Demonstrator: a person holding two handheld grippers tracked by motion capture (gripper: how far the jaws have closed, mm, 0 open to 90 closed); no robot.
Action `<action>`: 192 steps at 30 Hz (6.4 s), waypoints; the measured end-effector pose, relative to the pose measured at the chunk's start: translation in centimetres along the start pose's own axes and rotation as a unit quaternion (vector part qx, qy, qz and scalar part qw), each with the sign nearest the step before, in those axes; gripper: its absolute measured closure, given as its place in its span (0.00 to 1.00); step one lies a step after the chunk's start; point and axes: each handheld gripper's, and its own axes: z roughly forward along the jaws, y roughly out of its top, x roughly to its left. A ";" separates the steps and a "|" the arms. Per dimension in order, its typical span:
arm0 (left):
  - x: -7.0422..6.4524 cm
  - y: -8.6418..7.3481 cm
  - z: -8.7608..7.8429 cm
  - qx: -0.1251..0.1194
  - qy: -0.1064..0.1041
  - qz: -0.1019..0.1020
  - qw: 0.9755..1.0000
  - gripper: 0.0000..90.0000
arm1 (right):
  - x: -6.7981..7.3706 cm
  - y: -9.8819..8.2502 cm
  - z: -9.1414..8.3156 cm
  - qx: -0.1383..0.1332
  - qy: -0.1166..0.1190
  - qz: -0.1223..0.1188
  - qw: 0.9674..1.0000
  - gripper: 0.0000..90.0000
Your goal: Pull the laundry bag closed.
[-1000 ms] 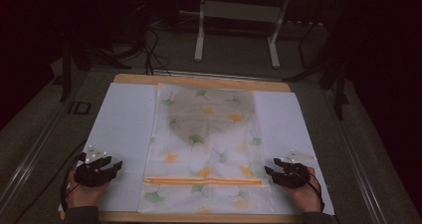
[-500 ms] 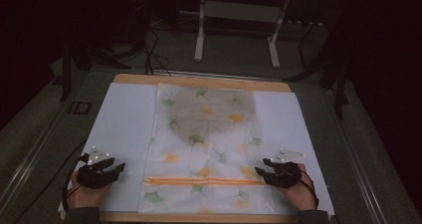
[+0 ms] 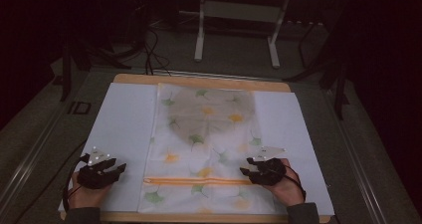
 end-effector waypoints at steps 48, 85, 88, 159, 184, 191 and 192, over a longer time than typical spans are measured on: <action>-0.3 0.1 0.0 0.002 -0.013 0.015 1.000 0.63 | 6.1 7.5 6.1 0.029 0.090 -0.112 0.989 0.63; 0.2 0.1 -0.5 0.002 -0.009 0.012 1.000 0.62 | 9.1 10.4 8.4 0.034 0.120 -0.141 0.982 0.62; 0.2 0.0 -0.5 0.000 -0.008 0.012 1.000 0.62 | 9.3 10.6 8.6 0.032 0.122 -0.141 0.982 0.62; 0.4 -0.1 -0.6 0.003 -0.016 0.012 1.000 0.62 | 16.1 14.0 14.2 0.046 0.165 -0.197 0.965 0.79; 0.4 0.0 -0.5 0.005 -0.017 0.015 1.000 0.62 | 17.1 16.0 16.4 0.100 0.181 -0.217 0.954 0.90; 0.3 0.0 -0.5 0.005 -0.018 0.016 1.000 0.62 | 17.2 16.9 16.8 0.136 0.188 -0.215 0.949 0.90; 0.3 0.0 -0.5 0.004 -0.018 0.017 1.000 0.62 | 17.3 17.1 16.9 0.145 0.188 -0.214 0.948 0.90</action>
